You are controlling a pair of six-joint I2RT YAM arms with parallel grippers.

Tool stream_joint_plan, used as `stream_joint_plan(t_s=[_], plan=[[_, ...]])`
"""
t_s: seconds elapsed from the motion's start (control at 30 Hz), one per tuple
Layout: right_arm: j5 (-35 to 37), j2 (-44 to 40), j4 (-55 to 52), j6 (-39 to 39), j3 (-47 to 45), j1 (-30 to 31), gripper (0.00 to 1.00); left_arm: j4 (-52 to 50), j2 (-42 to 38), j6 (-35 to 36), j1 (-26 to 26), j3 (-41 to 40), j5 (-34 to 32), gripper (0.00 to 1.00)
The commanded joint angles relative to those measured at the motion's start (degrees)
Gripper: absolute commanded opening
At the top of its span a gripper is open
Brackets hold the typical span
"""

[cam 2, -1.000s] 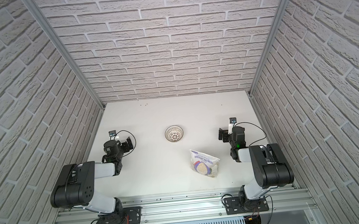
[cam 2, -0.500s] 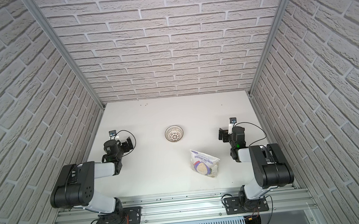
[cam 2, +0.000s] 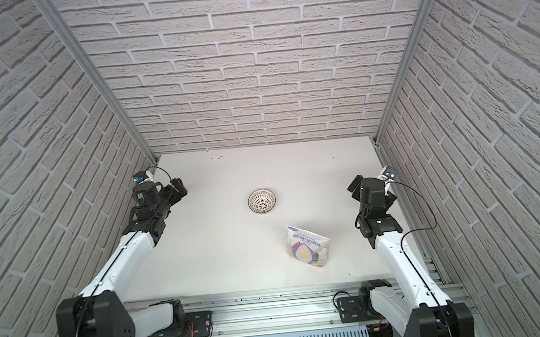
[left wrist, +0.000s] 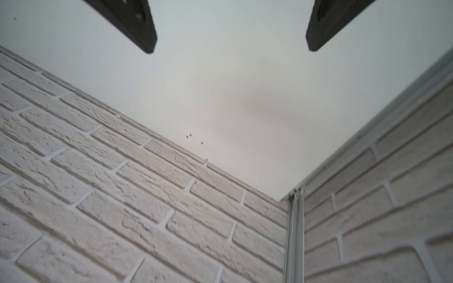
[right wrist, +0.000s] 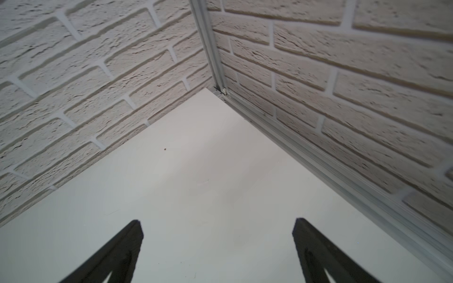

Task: Pour the oats into the breakfast bowl
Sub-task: Pick up the bowl from the center of the board.

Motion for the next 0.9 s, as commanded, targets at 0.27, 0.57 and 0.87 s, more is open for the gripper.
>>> stream_joint_plan(t_s=[0.27, 0.57, 0.87], plan=[[-6.8, -5.6, -15.9, 6.3, -2.6, 0.0, 0.99, -17.5, 16.5, -11.1, -23.4, 17.5, -8.2, 0.98], [-13.1, -11.4, -20.4, 6.2, -2.7, 0.1, 0.99, -21.1, 31.3, -15.2, -29.5, 28.5, -6.2, 0.98], [-15.1, -18.2, -22.0, 7.6, -4.6, 0.1, 0.99, -22.6, 34.7, -16.5, -32.9, 28.6, -6.6, 0.85]])
